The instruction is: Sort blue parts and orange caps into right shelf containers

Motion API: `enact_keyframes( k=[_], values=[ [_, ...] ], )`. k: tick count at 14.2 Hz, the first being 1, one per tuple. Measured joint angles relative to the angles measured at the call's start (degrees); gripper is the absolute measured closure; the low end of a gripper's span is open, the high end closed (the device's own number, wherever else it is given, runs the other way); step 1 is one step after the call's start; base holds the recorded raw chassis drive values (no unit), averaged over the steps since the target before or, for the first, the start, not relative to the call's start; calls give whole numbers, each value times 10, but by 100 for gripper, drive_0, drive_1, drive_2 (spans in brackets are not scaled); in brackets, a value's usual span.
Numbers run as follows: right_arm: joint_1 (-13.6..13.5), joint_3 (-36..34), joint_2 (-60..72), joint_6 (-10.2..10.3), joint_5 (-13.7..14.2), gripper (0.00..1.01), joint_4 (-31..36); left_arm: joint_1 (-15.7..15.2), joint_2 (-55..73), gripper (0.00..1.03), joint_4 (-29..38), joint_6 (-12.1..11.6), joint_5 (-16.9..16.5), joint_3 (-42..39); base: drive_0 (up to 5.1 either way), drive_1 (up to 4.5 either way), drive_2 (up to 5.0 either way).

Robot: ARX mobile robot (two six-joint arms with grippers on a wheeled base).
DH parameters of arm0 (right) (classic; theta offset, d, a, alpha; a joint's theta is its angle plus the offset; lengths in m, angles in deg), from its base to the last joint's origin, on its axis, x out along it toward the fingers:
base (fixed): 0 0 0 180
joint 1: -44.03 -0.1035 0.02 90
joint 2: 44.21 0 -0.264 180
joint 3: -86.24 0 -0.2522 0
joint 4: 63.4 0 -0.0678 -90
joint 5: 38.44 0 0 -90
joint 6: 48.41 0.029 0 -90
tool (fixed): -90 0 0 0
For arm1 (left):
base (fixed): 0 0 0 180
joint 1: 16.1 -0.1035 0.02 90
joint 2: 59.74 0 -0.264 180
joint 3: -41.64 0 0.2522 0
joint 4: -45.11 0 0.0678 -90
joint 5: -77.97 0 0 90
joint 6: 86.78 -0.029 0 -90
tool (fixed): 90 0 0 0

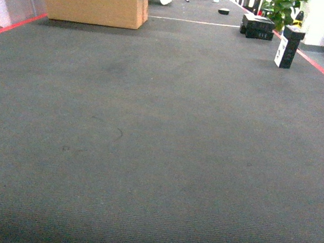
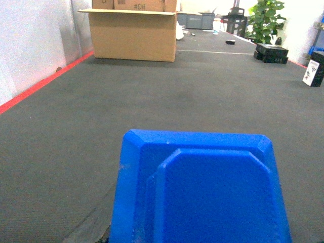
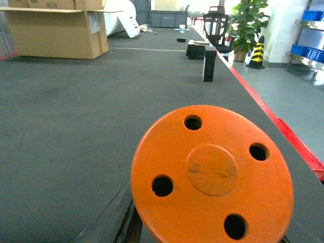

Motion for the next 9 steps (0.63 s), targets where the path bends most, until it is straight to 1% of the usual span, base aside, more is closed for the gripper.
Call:
enact_keyframes(
  k=[7,9],
  values=[
    [0,0,0,0,0,57,0,0,0,59,0,0,0,0,0,0,0],
    [0,0,0,0,0,57,0,-1,0,59,0,0,1,0,-140,-140,-140]
  ],
)
